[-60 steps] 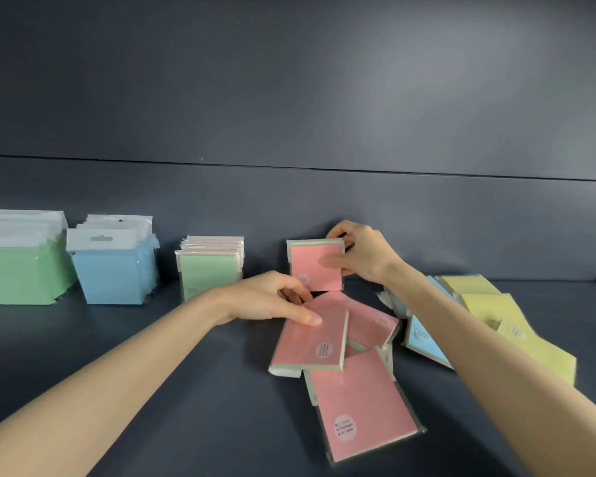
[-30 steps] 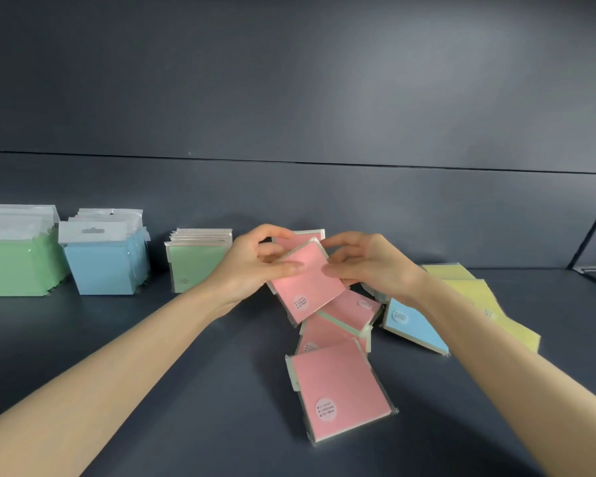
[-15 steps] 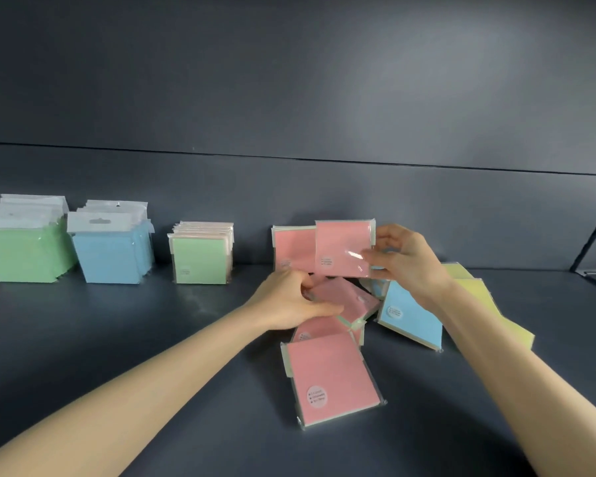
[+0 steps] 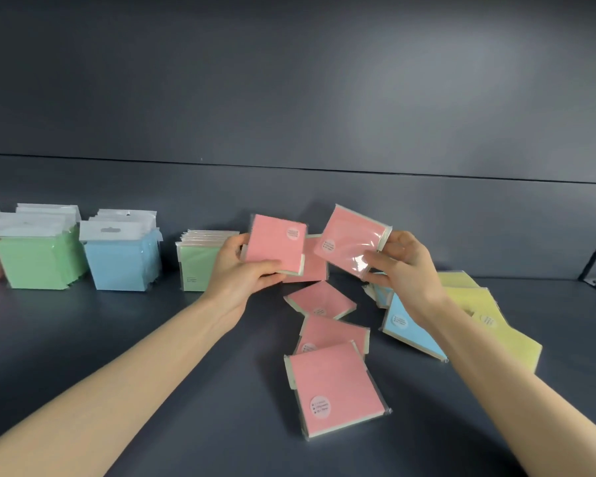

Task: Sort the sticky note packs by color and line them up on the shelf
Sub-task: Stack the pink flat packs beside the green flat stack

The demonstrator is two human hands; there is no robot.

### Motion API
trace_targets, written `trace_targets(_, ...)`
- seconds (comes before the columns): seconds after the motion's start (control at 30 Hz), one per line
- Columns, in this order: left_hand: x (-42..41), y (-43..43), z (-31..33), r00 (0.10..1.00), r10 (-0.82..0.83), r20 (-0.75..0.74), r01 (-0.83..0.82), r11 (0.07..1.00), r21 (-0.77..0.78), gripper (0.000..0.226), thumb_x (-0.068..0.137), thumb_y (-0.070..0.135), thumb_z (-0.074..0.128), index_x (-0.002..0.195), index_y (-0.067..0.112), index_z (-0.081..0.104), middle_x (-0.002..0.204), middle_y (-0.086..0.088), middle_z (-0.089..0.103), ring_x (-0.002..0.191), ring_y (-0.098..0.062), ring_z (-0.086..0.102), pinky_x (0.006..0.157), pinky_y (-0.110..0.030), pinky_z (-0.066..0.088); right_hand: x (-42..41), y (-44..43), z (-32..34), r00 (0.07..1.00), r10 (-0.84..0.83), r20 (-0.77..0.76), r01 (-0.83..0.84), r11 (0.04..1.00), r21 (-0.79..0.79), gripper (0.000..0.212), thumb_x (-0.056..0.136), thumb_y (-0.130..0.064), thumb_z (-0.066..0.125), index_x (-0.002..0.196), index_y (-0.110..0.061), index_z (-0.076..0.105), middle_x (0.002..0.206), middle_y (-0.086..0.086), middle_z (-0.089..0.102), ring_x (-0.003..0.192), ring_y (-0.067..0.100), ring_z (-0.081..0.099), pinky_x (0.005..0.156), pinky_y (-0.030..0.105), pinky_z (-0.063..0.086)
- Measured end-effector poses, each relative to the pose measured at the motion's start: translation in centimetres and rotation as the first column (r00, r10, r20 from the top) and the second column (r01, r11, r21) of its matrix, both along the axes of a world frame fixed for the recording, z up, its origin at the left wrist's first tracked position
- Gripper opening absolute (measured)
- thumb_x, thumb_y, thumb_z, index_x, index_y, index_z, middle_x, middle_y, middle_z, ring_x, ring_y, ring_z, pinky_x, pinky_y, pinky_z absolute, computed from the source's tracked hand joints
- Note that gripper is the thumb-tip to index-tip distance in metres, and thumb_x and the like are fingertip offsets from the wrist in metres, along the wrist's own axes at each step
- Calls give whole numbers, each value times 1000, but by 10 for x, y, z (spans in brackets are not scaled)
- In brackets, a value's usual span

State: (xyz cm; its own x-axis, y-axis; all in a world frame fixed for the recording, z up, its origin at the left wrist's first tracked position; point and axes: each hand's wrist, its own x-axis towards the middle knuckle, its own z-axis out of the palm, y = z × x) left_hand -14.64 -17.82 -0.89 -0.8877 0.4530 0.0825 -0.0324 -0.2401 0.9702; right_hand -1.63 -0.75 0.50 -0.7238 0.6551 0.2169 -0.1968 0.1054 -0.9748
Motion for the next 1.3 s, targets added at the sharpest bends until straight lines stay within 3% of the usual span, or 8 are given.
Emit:
trace_targets(0.17,-1,-1,4,983,108,-145,-107,994,16,48,73,-7,71,106,17,48,95,2,69,79,-5,65,65,-17,52,-1,0,-1,998,-50,-28,51,999,2,22,90,4,55,109,-6,50,101,7,66,79,15,67,57,17,53)
trace_targets(0.3,-5,-6,9,981,5,-192,-6,1000,-3,25,78,-1,68,96,16,65,87,1,74,81,-12,68,72,-23,51,0,-1,-1,999,-12,-30,12,1000,22,22,91,3,54,111,-5,54,92,4,68,67,5,68,58,17,53)
trace_targets(0.47,-6,-7,8,944,-164,-287,161,986,-34,28,84,3,66,108,17,70,102,-7,71,91,-15,64,86,-27,50,1,-5,-1,993,116,12,-116,992,47,19,91,-1,55,109,-7,60,93,7,71,77,14,68,65,24,56)
trace_targets(0.8,0,-1,3,848,13,-530,-82,991,-106,30,69,12,82,92,22,64,86,1,66,74,-2,61,68,-15,49,-2,-22,-7,940,299,168,-314,947,71,28,88,-15,65,114,-11,55,105,9,69,95,29,67,79,47,58)
trace_targets(0.93,4,7,-9,782,51,-621,-142,985,-99,39,67,18,84,97,24,60,102,5,59,83,-4,58,70,-14,49,-5,-22,-10,924,261,279,-308,940,143,37,78,-5,73,109,-10,53,107,8,68,94,27,67,79,47,57)
trace_targets(1.1,2,11,-21,764,-78,-641,-199,916,-349,46,71,33,80,107,26,52,113,7,54,102,-8,53,87,-20,43,-5,-13,-10,951,150,269,-207,958,198,29,82,-1,69,106,-7,53,104,11,68,85,26,66,75,45,58)
trace_targets(1.23,1,10,-29,797,-297,-526,-113,783,-612,60,74,49,73,124,21,53,117,12,54,102,-5,50,85,-20,38,0,-2,-7,975,55,215,-93,981,169,25,85,2,64,105,-6,51,92,6,65,72,20,62,49,19,50)
trace_targets(1.3,0,12,-32,784,-361,-505,-119,711,-693,69,75,53,70,131,18,51,121,7,58,100,-7,53,90,-24,43,0,4,-9,975,51,215,-84,985,148,26,84,2,64,106,-7,52,95,6,66,80,21,65,59,25,56)
